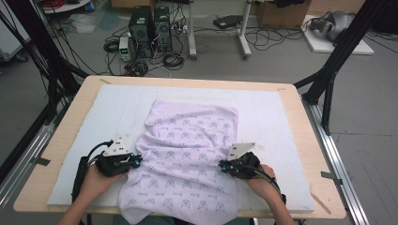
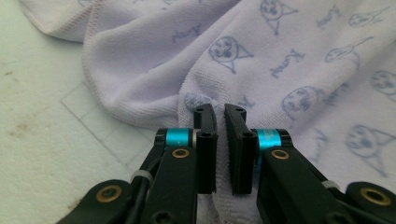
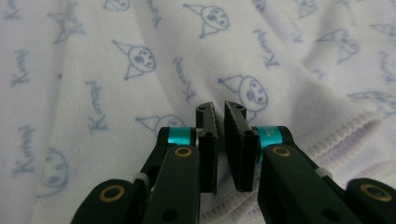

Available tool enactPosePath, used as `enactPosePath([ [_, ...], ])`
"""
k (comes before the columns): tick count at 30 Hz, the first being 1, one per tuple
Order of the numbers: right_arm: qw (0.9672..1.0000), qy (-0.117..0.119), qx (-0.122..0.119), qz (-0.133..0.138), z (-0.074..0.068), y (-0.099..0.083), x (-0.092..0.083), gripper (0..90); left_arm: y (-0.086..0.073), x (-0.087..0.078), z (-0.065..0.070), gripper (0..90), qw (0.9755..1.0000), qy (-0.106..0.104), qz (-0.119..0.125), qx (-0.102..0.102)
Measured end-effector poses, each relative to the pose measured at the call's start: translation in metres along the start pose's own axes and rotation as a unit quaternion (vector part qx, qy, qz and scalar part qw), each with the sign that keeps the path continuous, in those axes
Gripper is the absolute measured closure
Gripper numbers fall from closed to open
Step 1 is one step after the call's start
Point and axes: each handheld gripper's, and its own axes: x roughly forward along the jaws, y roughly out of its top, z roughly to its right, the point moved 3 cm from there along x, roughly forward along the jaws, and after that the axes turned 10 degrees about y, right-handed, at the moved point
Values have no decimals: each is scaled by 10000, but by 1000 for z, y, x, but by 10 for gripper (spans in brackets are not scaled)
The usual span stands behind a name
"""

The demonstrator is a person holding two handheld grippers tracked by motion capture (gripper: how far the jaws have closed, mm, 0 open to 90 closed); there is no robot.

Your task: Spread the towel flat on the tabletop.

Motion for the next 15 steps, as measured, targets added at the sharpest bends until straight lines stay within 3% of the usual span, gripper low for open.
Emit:
enactPosePath([
  [3,9999,32,166,-1,8,-3,4,825,1,0,-1,778,10000,82,33,12],
  [8,9997,40,235,91,10,-5,3,778,2,-11,-7,676,9997,182,137,-121],
  [10,9995,53,283,161,8,-3,-2,732,5,-18,-7,662,9993,314,196,-59],
  [15,9978,59,176,632,-4,10,-21,646,21,-41,-9,630,9980,416,473,-93],
])
